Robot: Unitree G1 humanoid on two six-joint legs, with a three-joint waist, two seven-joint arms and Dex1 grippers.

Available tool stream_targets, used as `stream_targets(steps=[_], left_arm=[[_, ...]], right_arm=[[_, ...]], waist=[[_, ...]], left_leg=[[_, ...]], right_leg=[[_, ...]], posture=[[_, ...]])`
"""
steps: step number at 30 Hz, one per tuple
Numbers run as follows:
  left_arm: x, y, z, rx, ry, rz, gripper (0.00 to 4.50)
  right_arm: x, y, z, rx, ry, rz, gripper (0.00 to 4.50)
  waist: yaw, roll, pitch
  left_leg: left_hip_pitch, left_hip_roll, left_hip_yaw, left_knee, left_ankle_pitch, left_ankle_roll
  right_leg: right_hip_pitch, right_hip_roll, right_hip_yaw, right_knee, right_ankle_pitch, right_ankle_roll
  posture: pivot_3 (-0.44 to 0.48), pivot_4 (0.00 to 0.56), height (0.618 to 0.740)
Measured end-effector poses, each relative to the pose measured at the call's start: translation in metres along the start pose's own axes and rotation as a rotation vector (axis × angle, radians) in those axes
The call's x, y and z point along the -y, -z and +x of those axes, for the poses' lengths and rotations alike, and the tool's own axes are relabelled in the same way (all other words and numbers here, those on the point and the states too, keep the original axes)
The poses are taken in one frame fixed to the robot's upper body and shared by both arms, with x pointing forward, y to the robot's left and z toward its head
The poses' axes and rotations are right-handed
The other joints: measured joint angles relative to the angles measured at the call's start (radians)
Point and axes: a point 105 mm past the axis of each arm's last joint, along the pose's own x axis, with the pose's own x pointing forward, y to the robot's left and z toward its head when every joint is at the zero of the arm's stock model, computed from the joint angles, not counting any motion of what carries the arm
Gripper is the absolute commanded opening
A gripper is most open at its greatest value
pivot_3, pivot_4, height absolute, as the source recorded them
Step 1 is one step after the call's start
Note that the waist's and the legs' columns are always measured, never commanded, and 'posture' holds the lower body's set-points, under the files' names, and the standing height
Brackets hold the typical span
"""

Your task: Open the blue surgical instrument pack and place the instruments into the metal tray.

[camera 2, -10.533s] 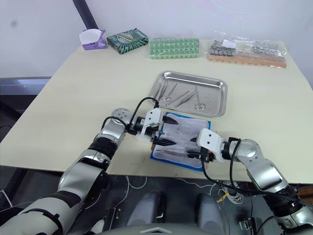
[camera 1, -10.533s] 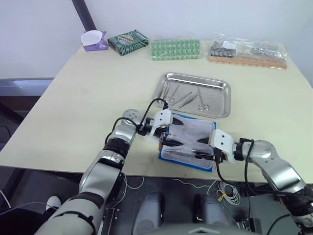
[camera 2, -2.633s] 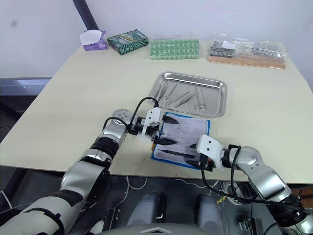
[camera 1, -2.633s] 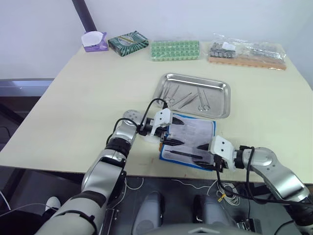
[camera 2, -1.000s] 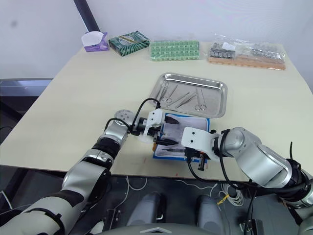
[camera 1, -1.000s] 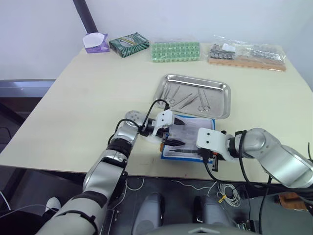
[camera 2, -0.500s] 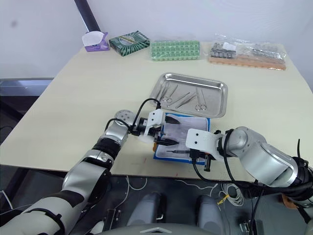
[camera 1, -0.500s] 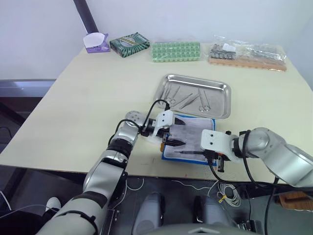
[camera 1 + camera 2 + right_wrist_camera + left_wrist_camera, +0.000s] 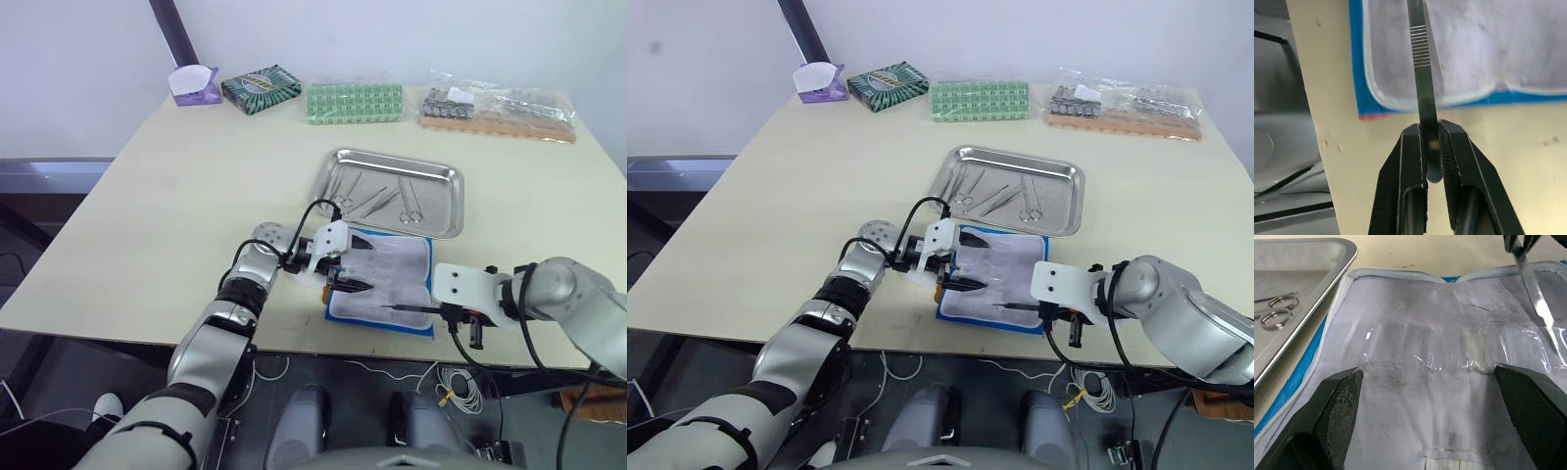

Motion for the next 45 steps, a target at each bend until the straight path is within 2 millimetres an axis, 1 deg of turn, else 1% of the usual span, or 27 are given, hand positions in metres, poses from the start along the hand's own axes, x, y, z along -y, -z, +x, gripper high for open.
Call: stream_targets(steps=[3,7,15,18,21,22,23,26,27,29,31,33,34,37,38,39,40,43,45], left_arm=[[0.0,0.0,0.0,0.0,0.0,0.002,4.5],[0.0,0.0,0.001,-0.001,-0.002,0.004,4.5],[-0.001,0.0,0.001,-0.001,-0.007,0.005,4.5],[-0.001,-0.001,0.001,0.0,-0.007,0.005,4.5],[-0.001,-0.001,0.002,0.0,-0.01,0.006,4.5],[-0.001,-0.001,0.002,0.001,-0.01,0.006,4.5],[-0.001,-0.001,0.002,0.0,-0.01,0.007,4.5],[-0.001,-0.001,0.003,0.002,-0.012,0.007,4.5],[-0.002,-0.001,0.002,-0.001,-0.015,0.007,4.5],[-0.002,-0.001,0.002,-0.001,-0.017,0.006,4.5],[-0.002,-0.001,0.003,0.0,-0.017,0.007,4.5],[-0.002,-0.001,0.003,0.001,-0.016,0.007,4.5],[-0.002,-0.002,0.004,0.002,-0.015,0.009,4.5],[-0.002,-0.002,0.004,0.002,-0.016,0.008,4.5],[-0.002,-0.002,0.004,0.002,-0.016,0.009,4.5],[-0.002,-0.001,0.003,0.001,-0.018,0.008,4.5],[-0.002,-0.001,0.003,0.0,-0.018,0.008,4.5],[-0.003,-0.001,0.002,-0.001,-0.023,0.007,4.5],[-0.003,-0.001,0.002,0.0,-0.023,0.007,4.5]], right_arm=[[-0.001,0.011,-0.007,-0.009,0.0,0.04,0.04],[-0.002,0.018,-0.016,0.035,0.001,0.127,0.04],[0.014,-0.008,-0.029,0.358,0.086,0.34,0.04],[0.02,-0.018,-0.027,0.434,0.114,0.405,0.04],[0.034,-0.029,-0.028,0.497,0.178,0.462,0.04],[0.035,-0.03,-0.028,0.499,0.183,0.464,0.04],[0.045,-0.036,-0.027,0.532,0.214,0.501,0.04],[0.054,-0.038,-0.025,0.521,0.25,0.523,0.04],[0.065,-0.042,-0.023,0.512,0.285,0.543,0.04],[0.08,-0.045,-0.022,0.521,0.334,0.587,0.04],[0.094,-0.051,-0.017,0.537,0.36,0.661,0.04],[0.108,-0.049,-0.009,0.519,0.396,0.736,0.04],[0.111,-0.047,-0.007,0.507,0.41,0.756,0.04],[0.128,-0.031,0.007,0.442,0.481,0.874,0.04],[0.129,-0.03,0.008,0.439,0.485,0.882,0.04],[0.137,-0.03,0.014,0.44,0.499,0.921,0.04],[0.139,-0.031,0.015,0.447,0.504,0.934,0.04],[0.16,-0.037,0.019,0.478,0.554,1.015,0.04],[0.172,-0.036,0.02,0.49,0.59,1.048,0.04]], waist=[[0.002,0.0,0.0],[0.004,0.0,0.0],[0.008,0.0,0.0],[0.008,0.0,0.0],[0.011,0.001,0.0],[0.011,0.002,0.0],[0.011,0.002,0.0],[0.016,0.004,-0.001],[0.014,0.004,-0.001],[0.015,0.005,-0.001],[0.016,0.006,-0.002],[0.018,0.006,-0.002],[0.019,0.006,-0.002],[0.018,0.007,-0.002],[0.018,0.007,-0.002],[0.014,0.008,-0.002],[0.013,0.008,-0.002],[0.008,0.009,-0.002],[0.008,0.009,-0.002]], left_leg=[[0.0,0.0,0.0,0.0,0.0,0.0],[-0.001,0.0,-0.001,0.0,0.0,0.0],[-0.001,-0.001,-0.002,0.0,0.0,0.001],[-0.001,-0.001,-0.002,0.0,0.001,0.001],[-0.002,-0.001,-0.003,0.0,0.001,0.001],[-0.002,-0.001,-0.003,0.0,0.001,0.001],[-0.002,-0.001,-0.002,0.0,0.001,0.002],[-0.002,-0.001,-0.003,0.0,0.001,0.002],[-0.002,-0.001,-0.002,0.0,0.001,0.002],[-0.002,-0.002,-0.002,0.0,0.001,0.002],[-0.003,-0.002,-0.002,0.0,0.001,0.002],[-0.003,-0.002,-0.002,0.0,0.001,0.002],[-0.004,-0.002,-0.002,0.0,0.001,0.002],[-0.004,-0.003,-0.001,0.0,0.001,0.003],[-0.004,-0.003,-0.001,0.0,0.001,0.003],[-0.004,-0.003,-0.001,0.0,0.002,0.003],[-0.004,-0.002,-0.001,0.0,0.002,0.003],[-0.003,-0.002,0.0,0.0,0.002,0.003],[-0.003,-0.002,0.0,0.0,0.002,0.003]], right_leg=[[0.0,0.0,0.0,0.0,0.0,0.0],[0.0,0.0,-0.001,-0.001,0.0,0.0],[0.001,0.0,-0.002,-0.001,0.0,0.0],[0.0,0.0,-0.002,-0.001,0.0,0.0],[0.0,0.0,-0.002,-0.001,0.0,0.0],[0.0,0.0,-0.002,-0.001,0.0,0.0],[0.0,0.001,-0.003,-0.001,0.0,0.0],[0.0,0.001,-0.003,-0.001,0.0,0.0],[-0.001,0.001,-0.003,-0.001,0.0,0.0],[-0.001,0.001,-0.003,-0.001,0.0,0.0],[-0.001,0.002,-0.003,-0.001,0.0,0.0],[-0.001,0.003,-0.003,-0.001,0.0,0.0],[-0.001,0.003,-0.003,-0.001,0.0,0.0],[-0.001,0.003,-0.003,-0.001,0.0,0.0],[0.0,0.003,-0.003,-0.001,0.0,0.0],[0.0,0.003,-0.003,0.0,0.0,0.0],[-0.001,0.003,-0.003,0.001,0.0,0.0],[-0.001,0.004,-0.003,0.002,0.0,-0.001],[0.0,0.004,-0.003,0.002,0.0,-0.001]], posture=[[0.0,0.15,0.74],[0.0,0.15,0.74],[0.0,0.15,0.74],[0.0,0.15,0.74],[0.0,0.15,0.74],[0.0,0.15,0.74],[0.0,0.15,0.74],[0.0,0.15,0.74],[0.0,0.15,0.74],[0.0,0.15,0.74],[0.0,0.15,0.74],[0.0,0.15,0.74],[0.0,0.15,0.74],[0.0,0.15,0.74],[0.0,0.15,0.74],[0.0,0.15,0.74],[0.0,0.15,0.74],[0.0,0.15,0.74],[0.0,0.15,0.74]])
